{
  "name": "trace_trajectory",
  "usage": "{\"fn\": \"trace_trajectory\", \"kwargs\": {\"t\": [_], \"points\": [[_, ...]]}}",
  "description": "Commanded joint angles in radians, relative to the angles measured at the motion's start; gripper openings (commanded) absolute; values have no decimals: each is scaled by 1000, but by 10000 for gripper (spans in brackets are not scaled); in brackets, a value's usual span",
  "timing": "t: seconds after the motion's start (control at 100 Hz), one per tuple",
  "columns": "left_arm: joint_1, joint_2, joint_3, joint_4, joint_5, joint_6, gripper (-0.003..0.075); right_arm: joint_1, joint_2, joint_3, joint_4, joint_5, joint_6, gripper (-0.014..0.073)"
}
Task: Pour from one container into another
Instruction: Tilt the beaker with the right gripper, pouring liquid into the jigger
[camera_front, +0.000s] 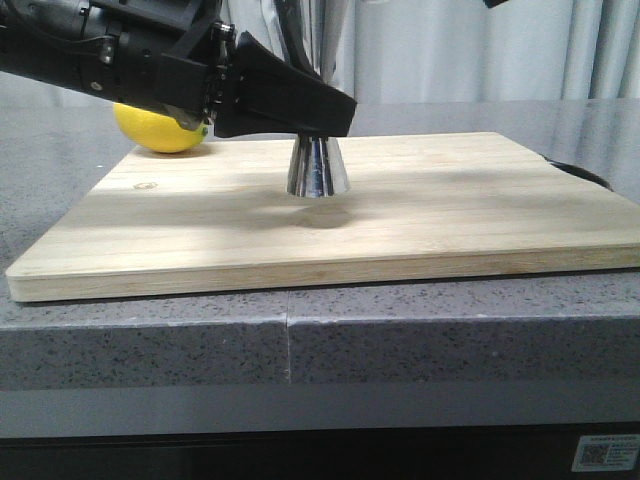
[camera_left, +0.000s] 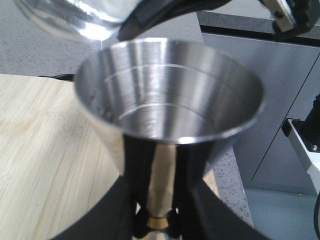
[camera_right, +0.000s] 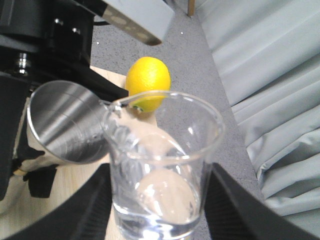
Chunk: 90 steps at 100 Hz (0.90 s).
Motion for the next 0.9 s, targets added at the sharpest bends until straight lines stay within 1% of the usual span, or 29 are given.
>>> {"fn": "trace_trajectory", "kwargs": {"t": [0.0, 0.53, 0.89], "points": [[-9, -55, -32, -68, 101, -12, -12, 0, -28, -38, -3, 23, 0, 183], [-9, -55, -32, -68, 101, -12, -12, 0, -28, -38, -3, 23, -26, 183], [-9, -55, -32, -68, 99, -12, -12, 0, -28, -38, -3, 23, -73, 183]]}}
